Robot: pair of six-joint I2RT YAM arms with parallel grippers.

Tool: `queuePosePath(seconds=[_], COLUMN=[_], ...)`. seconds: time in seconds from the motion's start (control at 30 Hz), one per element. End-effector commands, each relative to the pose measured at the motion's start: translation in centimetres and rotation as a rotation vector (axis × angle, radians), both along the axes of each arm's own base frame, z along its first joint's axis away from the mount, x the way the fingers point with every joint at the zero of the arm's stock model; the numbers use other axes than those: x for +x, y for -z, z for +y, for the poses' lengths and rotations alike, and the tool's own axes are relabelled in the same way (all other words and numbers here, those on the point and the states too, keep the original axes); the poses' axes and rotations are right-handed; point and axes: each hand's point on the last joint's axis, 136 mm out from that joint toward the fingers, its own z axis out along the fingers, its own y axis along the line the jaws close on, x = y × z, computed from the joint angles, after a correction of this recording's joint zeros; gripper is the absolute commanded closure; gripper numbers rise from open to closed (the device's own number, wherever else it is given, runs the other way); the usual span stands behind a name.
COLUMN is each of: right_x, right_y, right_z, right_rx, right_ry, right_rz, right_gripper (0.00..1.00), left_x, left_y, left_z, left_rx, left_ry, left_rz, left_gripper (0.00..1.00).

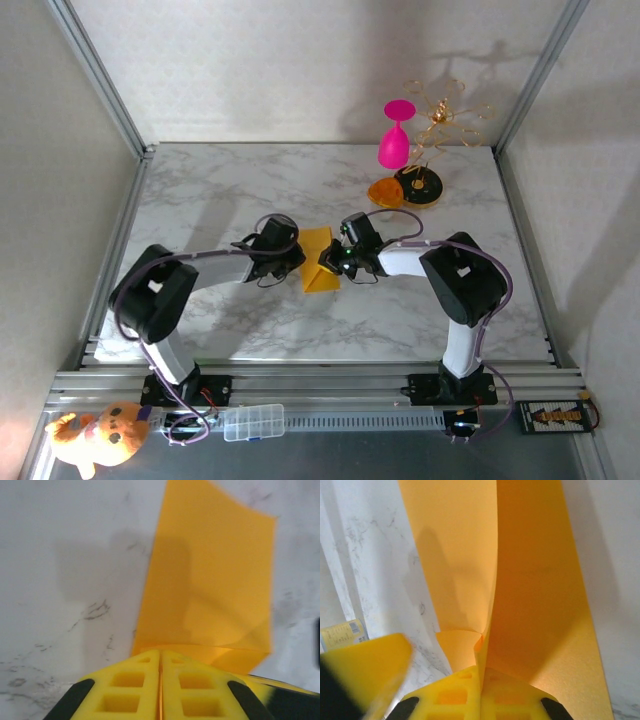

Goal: Fold a paper plane with a square sheet of paper (pick it up from the middle)
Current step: Turn over the paper at the center of the table.

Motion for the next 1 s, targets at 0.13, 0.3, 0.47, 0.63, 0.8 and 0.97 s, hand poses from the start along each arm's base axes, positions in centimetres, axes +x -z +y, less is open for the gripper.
queuePosePath(seconds=[0.13, 0.3, 0.47, 0.63, 0.8, 0.97], right_x=[2.0, 2.2, 1.7, 1.2, 0.8, 0.7], right_y=[-8.1, -13.2, -16.4, -18.1, -18.9, -19.1], right_z=[0.1, 0.5, 0.8, 1.0, 1.1, 0.9], right_rx=[0.136, 0.259, 0.407, 0.494, 0.545, 0.568], right_ry=[-0.071, -0.137, -0.187, -0.207, -0.220, -0.218], right_rz=[-0.286, -0.384, -0.405, -0.387, -0.366, -0.355], right_gripper=[1.00, 1.00, 1.00, 1.00, 0.99, 0.99], left_x=[0.6, -1.0, -2.7, -3.5, -3.4, -3.3], left_y=[-7.2, -10.2, -13.7, -15.2, -15.7, -16.8], left_z=[3.1, 1.7, 1.0, 0.1, -1.1, -1.9], left_rx=[-0.127, -0.273, -0.451, -0.564, -0.589, -0.632], left_ry=[0.000, 0.124, 0.153, 0.185, 0.226, 0.251], left_rz=[-0.187, -0.293, -0.414, -0.455, -0.455, -0.478], left_gripper=[0.67, 0.38, 0.08, 0.01, 0.06, 0.17])
